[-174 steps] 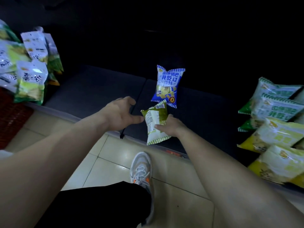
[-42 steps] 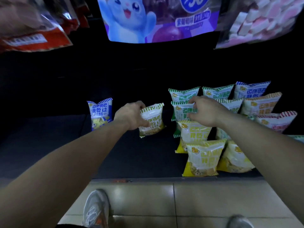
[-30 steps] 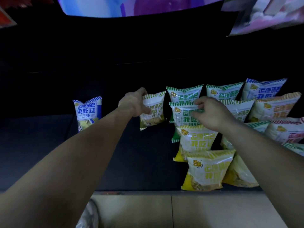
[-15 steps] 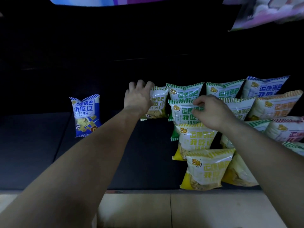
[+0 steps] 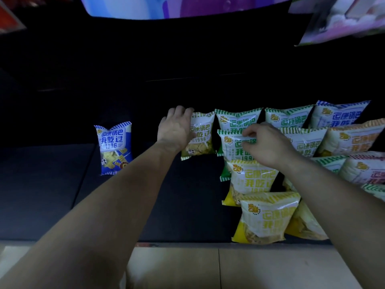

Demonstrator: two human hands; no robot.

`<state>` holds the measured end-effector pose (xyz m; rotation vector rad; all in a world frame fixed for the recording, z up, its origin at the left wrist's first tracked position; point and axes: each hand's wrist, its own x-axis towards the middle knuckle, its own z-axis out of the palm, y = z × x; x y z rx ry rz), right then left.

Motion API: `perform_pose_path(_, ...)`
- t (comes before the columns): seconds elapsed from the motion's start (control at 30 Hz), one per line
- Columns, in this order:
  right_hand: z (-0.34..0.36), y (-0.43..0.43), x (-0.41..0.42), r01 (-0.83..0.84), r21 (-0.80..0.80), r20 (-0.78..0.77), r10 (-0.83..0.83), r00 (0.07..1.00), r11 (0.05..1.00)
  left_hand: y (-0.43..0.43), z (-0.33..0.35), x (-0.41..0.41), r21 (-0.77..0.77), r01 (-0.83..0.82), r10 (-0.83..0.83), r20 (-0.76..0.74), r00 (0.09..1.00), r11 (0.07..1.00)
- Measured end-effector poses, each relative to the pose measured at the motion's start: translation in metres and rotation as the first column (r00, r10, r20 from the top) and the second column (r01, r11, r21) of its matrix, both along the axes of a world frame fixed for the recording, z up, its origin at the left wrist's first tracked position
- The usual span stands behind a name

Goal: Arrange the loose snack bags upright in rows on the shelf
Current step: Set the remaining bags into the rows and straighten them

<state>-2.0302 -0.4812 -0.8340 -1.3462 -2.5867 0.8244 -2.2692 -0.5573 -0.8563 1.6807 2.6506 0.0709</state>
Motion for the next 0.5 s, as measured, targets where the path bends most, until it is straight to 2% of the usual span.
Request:
perform_pose_path(0.1,0.006,-0.004,-0.005,-0.009,0.018,0.032,0.008,0.999,1.000,-0.005,0.009,0.001,0.014,0.001,-0.001,-0.013,1.000,1.000)
perform_pose_path(0.27,0.024,-0.028,-0.022,-0.090,0.068,0.094,0.083,0.992,0.994,-0.044,0.038,-0.009,0.002,-0.031,0.030,0.120,0.992,1.000)
perform_pose_path(0.4,0.048,-0.061,-0.042,-0.188,0.055,0.178,0.176,0.968,0.981,-0.107,0.067,-0.030,-0.129,-0.080,0.109,0.235,0.966,0.988)
perform_pose_path(0.5,0.064,-0.089,-0.064,-0.223,0.004,0.174,0.219,0.960,0.975,-0.162,0.089,-0.056,-0.242,-0.138,0.206,0.283,0.937,0.960)
